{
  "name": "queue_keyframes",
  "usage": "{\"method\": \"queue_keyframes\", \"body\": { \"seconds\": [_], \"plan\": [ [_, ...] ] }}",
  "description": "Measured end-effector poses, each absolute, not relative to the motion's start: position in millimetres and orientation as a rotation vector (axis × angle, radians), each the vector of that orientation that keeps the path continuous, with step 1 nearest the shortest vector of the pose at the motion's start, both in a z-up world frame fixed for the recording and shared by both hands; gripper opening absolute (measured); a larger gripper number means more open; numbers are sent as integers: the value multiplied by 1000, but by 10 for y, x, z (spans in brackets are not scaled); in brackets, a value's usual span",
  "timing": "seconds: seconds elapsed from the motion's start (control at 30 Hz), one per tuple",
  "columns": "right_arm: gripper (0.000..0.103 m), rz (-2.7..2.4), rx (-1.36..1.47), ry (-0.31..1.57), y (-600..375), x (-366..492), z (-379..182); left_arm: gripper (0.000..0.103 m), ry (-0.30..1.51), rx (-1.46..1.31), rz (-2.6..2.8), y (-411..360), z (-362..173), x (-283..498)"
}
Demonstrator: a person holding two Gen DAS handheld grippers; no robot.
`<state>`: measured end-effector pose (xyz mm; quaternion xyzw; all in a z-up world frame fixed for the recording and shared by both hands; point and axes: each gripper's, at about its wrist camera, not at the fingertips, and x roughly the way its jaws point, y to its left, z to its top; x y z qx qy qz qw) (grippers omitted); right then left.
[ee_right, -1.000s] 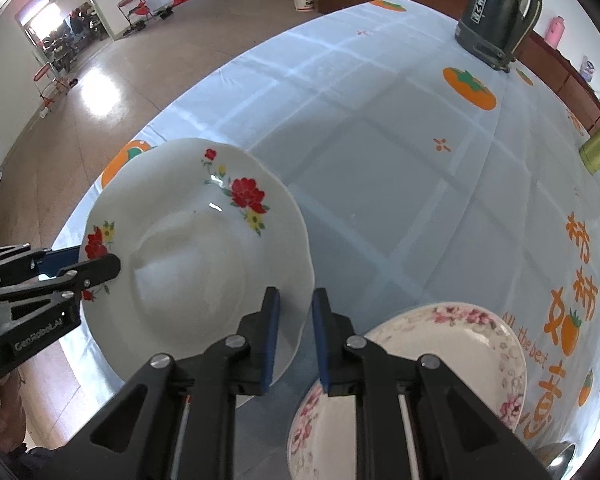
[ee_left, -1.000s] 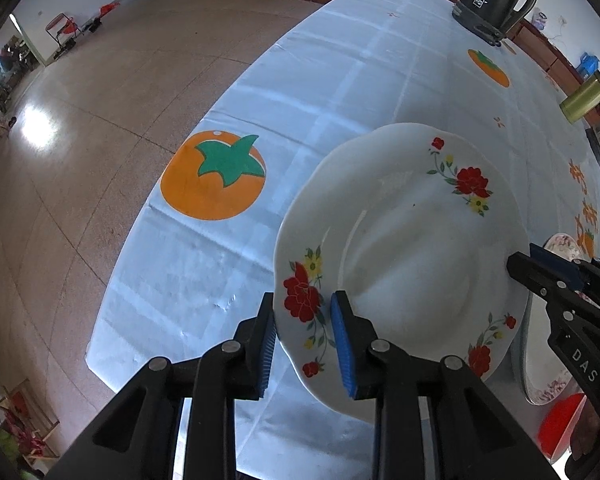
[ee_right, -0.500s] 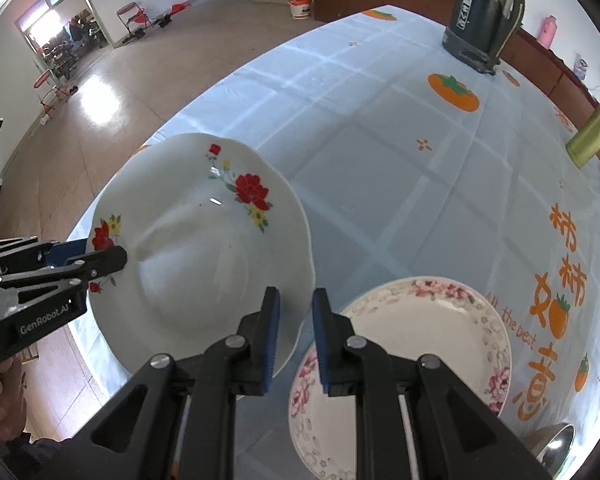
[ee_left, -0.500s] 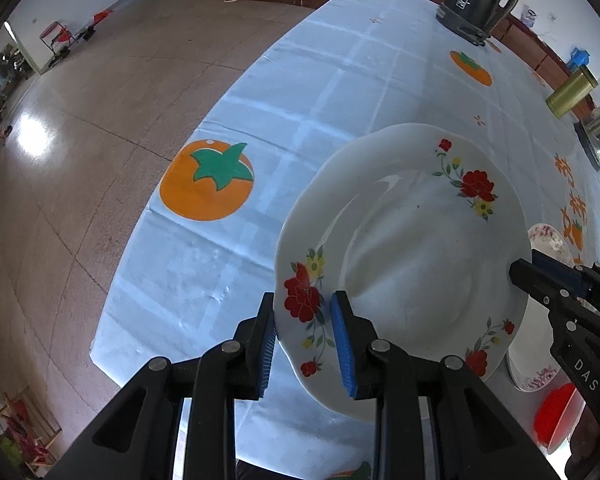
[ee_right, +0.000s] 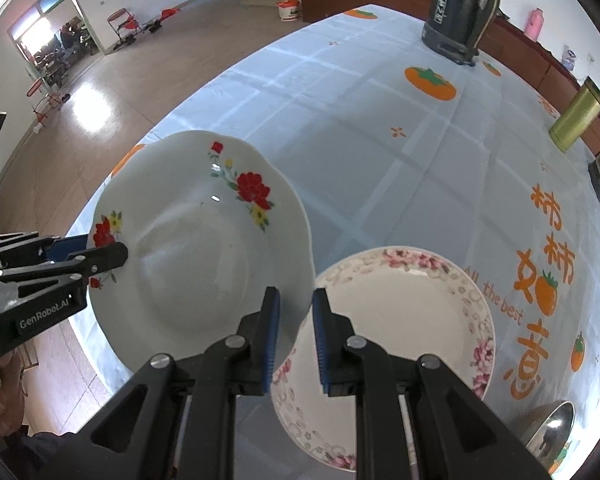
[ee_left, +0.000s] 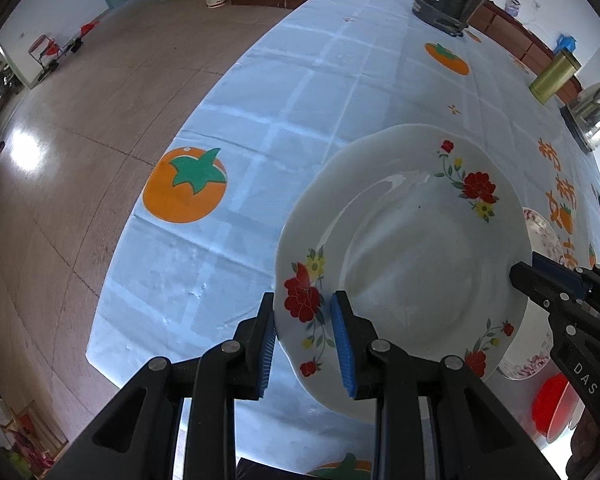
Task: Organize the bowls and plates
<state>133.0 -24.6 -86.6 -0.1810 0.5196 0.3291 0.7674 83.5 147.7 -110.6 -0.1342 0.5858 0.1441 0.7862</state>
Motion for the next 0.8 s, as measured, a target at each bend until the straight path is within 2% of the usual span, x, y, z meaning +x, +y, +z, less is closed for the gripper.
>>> {"method": "queue_keyframes", "body": {
  "seconds": [0.8],
  "plan": [
    [17, 647, -349, 1129, -752, 1312, -807, 30, 1266, -215, 242, 1014, -1040, 955]
  ]
}}
